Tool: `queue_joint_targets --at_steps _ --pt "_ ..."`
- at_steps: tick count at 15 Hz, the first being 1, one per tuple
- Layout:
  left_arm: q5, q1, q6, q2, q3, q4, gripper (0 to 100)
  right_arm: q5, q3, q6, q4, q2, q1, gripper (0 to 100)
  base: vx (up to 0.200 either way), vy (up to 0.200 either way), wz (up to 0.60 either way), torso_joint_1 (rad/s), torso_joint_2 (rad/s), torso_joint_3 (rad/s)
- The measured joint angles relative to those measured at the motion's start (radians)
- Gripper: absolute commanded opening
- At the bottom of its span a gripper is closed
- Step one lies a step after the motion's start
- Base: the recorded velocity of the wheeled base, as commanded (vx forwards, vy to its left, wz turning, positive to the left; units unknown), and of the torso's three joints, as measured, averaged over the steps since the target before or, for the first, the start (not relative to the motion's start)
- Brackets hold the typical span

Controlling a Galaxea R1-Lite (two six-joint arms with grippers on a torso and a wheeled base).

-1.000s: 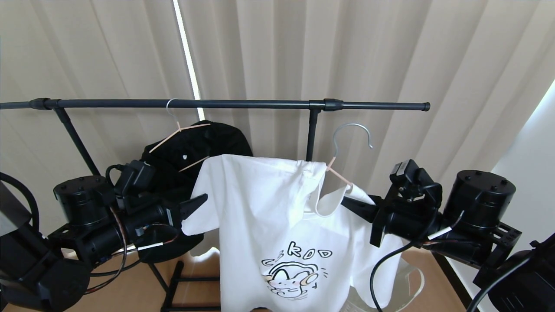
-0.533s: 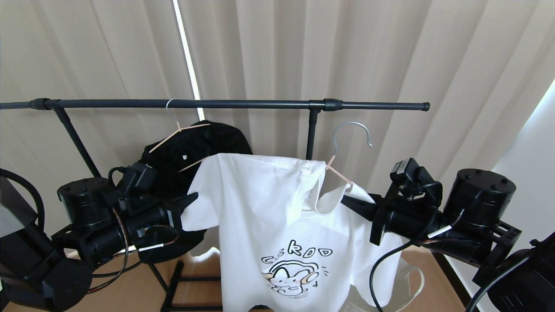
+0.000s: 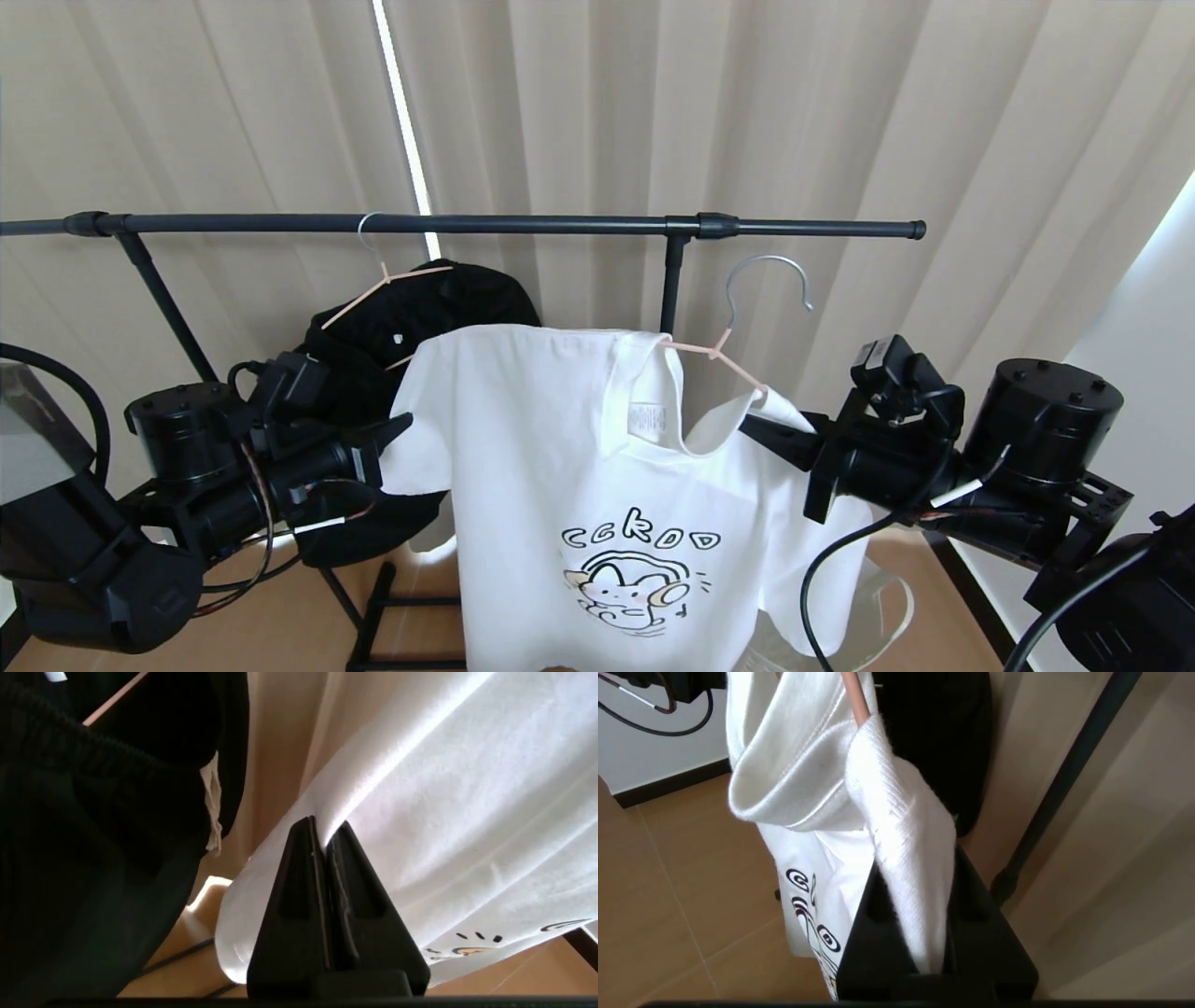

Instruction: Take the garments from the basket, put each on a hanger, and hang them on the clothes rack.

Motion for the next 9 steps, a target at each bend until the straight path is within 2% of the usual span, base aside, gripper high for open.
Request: queue_joint_targets --at_steps 9 --pt "-0.002 0.013 0.003 0.030 -0.004 -0.004 0 0.022 -0.006 0.000 0.000 -0.014 -0.038 0 0.000 0.000 0.00 0.000 0.00 0.000"
